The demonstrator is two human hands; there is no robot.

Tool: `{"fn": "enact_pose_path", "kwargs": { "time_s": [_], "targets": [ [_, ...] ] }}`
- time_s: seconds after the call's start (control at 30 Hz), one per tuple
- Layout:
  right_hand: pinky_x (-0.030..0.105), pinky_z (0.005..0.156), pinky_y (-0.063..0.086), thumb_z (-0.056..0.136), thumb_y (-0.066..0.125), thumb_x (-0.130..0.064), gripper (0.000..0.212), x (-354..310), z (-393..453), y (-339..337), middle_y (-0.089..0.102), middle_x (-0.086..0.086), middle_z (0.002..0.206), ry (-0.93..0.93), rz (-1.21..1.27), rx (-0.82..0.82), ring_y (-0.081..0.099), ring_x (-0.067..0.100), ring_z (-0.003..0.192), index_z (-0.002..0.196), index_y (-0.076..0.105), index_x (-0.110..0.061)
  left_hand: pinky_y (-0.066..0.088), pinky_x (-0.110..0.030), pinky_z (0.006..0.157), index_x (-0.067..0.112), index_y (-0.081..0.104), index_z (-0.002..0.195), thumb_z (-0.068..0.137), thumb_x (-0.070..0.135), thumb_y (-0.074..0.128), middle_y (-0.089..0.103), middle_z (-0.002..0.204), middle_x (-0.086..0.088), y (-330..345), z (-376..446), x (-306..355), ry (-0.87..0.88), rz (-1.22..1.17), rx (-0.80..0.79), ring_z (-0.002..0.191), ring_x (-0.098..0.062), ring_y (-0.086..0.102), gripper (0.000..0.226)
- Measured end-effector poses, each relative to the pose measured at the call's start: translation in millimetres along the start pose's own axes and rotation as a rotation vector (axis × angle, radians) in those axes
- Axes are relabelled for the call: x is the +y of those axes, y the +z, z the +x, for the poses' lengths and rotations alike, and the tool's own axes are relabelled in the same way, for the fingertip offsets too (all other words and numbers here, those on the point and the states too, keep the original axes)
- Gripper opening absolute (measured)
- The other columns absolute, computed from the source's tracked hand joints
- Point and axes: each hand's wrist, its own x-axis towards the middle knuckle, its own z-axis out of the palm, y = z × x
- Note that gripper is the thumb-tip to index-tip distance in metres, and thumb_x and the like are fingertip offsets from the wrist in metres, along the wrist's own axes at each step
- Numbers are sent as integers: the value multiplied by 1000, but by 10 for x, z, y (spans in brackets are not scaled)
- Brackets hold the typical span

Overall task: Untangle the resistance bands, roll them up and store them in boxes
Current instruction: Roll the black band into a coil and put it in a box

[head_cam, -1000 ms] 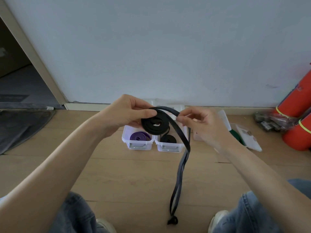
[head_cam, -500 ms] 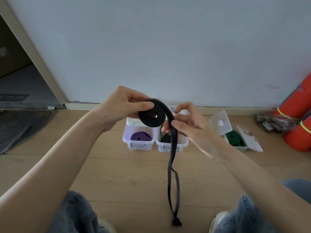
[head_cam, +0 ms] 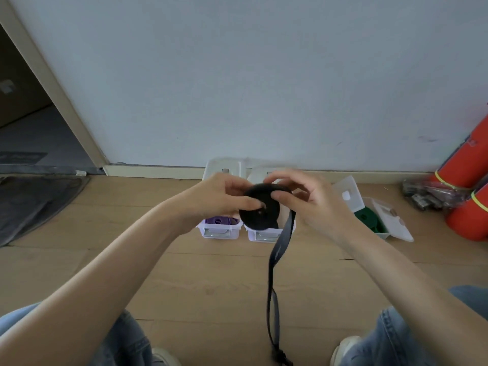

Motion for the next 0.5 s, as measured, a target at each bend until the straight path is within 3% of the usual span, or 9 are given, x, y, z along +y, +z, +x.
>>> {"fn": "enact_pose_path", "kwargs": {
  "time_s": [0.1, 0.17, 0.27, 0.37, 0.43, 0.5],
  "targets": [
    [12, 72, 47, 88, 63, -15, 29, 3, 0, 24, 70, -12, 88, 4, -53, -62, 64, 3, 82, 95, 65, -44, 56, -20, 74, 8, 71, 99, 85, 19, 65, 74, 92, -7, 24, 6, -16, -19, 0, -47, 87, -13, 70, 18],
    [19, 67, 50, 82, 69, -24, 19, 9, -16, 1, 70, -7, 78, 91, 89, -53, 64, 11, 68, 97, 64, -34, 55, -18, 65, 9, 73, 91, 81, 17, 69, 75, 83, -6, 17, 25, -2, 9, -69, 83, 78, -12, 71, 13],
    [23, 59, 49, 70, 72, -27, 34, 50, -54, -76, 68, 2, 71, 220, 373, -60, 59, 17, 59, 96, 53, -13, 52, -16, 59, 9, 72, 82, 77, 16, 70, 74, 76, -4, -63, 29, 14, 31, -244, 240, 70, -12, 71, 9],
    [27, 57, 50, 80, 67, -14, 19, 52, -92, 7, 68, 14, 77, 218, 464, -39, 58, 21, 57, 87, 49, -11, 53, -17, 61, 5, 71, 86, 80, 17, 67, 74, 78, -7, -40, 61, -1, 58, -462, 365, 71, -13, 71, 14],
    [30, 54, 50, 80, 68, -14, 22, 34, -93, 116, 65, 24, 81, 221, 500, 29, 57, 22, 54, 87, 47, -10, 55, -19, 65, 3, 70, 91, 83, 17, 66, 74, 83, -10, 86, 96, -30, 57, -570, 464, 75, -16, 71, 17],
    [29, 55, 50, 75, 72, -17, 29, 34, -84, 178, 65, 22, 77, 218, 481, 94, 60, 23, 56, 86, 46, -11, 57, -22, 72, 5, 70, 91, 83, 16, 66, 74, 85, -10, 201, 113, -64, 49, -636, 518, 79, -17, 71, 14]
  ]
}}
